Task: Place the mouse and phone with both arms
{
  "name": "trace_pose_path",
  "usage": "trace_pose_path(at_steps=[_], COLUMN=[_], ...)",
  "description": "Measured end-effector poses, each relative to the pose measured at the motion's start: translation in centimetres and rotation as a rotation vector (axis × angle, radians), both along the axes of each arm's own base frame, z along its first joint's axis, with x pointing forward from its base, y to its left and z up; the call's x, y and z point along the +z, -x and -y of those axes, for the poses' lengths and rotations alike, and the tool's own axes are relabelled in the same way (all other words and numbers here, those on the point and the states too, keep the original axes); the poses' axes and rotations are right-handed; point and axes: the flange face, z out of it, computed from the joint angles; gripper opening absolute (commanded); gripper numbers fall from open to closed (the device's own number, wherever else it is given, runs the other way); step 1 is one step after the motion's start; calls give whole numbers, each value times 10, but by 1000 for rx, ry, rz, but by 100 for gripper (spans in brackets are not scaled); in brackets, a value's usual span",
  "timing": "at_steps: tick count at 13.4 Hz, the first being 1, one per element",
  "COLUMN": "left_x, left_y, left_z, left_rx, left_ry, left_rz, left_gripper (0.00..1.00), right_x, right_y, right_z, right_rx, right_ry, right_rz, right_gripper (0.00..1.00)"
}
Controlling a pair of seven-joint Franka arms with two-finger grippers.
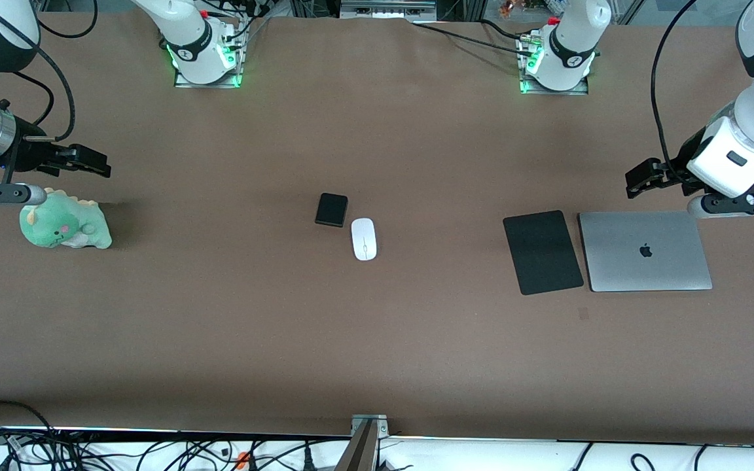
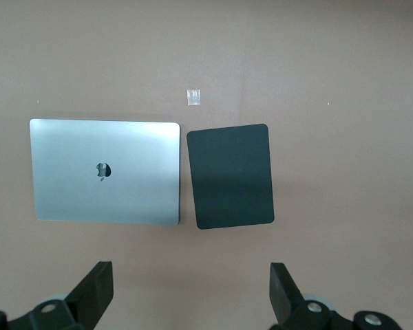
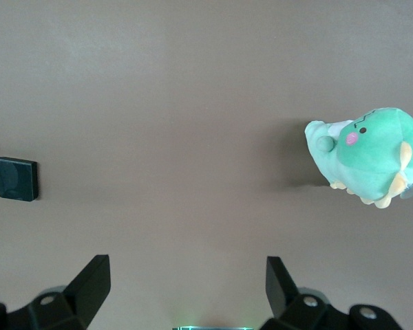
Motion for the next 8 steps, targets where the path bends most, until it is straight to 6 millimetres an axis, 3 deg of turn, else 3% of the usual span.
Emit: trace_pose_path(at_steps=[6, 8], left_x=[-2, -6], left_y=[0, 5], left_z=[0, 10], left_rx=[0, 3], left_ry=[3, 68], left_rz=[-9, -56], left_gripper=[100, 100], right_x=[-10, -19], right_y=[-2, -5], right_z=[-7, -15], right_rx=[1, -6], right_ry=[-25, -23], right_rz=[-23, -37], right_gripper=[100, 100])
